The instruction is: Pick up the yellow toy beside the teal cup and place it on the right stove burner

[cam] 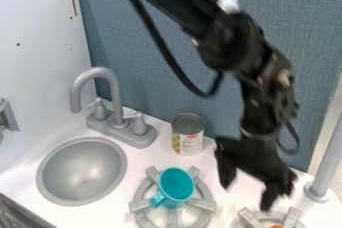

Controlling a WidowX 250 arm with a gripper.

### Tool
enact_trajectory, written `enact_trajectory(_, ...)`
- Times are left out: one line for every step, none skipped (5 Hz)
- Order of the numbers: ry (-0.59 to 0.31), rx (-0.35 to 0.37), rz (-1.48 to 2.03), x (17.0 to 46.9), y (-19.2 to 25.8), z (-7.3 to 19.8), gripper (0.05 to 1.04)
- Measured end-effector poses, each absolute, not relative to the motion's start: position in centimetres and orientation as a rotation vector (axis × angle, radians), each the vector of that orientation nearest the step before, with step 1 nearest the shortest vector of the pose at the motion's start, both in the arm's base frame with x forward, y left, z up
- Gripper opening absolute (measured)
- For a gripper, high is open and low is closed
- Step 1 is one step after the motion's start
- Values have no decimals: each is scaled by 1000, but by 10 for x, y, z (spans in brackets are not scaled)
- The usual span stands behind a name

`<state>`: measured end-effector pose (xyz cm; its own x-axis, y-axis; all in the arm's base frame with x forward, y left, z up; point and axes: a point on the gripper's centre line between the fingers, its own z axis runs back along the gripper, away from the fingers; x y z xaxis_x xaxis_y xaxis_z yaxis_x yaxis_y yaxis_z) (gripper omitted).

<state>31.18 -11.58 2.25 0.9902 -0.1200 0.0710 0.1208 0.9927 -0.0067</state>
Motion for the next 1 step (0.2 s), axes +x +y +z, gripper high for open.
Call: enact_trajectory(-20, 97, -27, 296, -76, 37, 1002)
